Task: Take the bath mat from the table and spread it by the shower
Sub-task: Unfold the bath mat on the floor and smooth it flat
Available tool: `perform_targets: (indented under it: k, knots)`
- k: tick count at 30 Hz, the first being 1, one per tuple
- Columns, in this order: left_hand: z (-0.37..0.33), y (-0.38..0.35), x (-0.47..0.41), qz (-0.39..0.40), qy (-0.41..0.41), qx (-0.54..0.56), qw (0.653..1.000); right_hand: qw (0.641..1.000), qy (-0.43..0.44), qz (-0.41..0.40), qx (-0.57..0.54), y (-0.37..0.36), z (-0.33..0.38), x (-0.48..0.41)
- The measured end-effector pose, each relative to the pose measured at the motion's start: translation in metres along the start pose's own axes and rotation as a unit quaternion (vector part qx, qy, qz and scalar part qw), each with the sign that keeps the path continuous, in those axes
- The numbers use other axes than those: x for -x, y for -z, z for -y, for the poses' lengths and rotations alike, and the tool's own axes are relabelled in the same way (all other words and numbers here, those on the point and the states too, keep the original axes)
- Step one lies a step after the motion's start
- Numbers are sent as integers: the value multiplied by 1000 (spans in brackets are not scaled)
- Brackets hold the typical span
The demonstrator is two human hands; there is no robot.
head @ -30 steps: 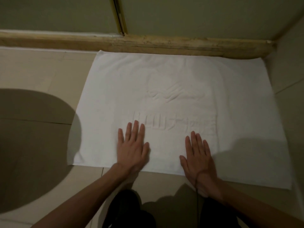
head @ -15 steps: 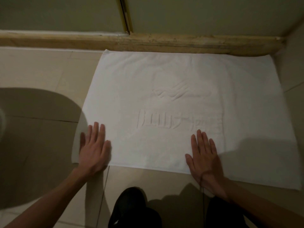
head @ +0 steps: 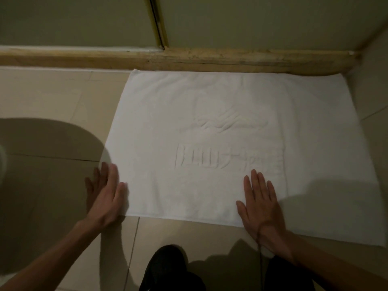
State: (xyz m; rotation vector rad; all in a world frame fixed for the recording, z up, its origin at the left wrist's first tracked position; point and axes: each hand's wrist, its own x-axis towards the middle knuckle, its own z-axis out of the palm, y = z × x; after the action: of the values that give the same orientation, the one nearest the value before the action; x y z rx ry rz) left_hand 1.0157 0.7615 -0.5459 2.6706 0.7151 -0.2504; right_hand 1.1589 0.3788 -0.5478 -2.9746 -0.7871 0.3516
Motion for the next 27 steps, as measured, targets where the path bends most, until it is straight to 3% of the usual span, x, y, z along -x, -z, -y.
perform_targets:
  k: [3,9,17,19,23,27]
  knots:
    - [-35,8,-18,-16,-17,34,999,1000,-4,-4,-11,2,2,1]
    - [-155,11,-83,20,-161,47,986,997,-30,-27,-65,27,9,-11]
    - [-327,-15,-185,39,-332,-63,940,983,-84,-136,-91,66,-28,-84]
    - [-359,-22,-208,45,-349,-100,931,975,-104,-169,-95,73,-42,-104]
    - [-400,-37,-243,59,-352,-157,921,979,-110,-146,-94,73,-63,-135]
    - [-414,-54,-265,59,-307,-165,935,977,-85,-158,-112,65,-76,-156]
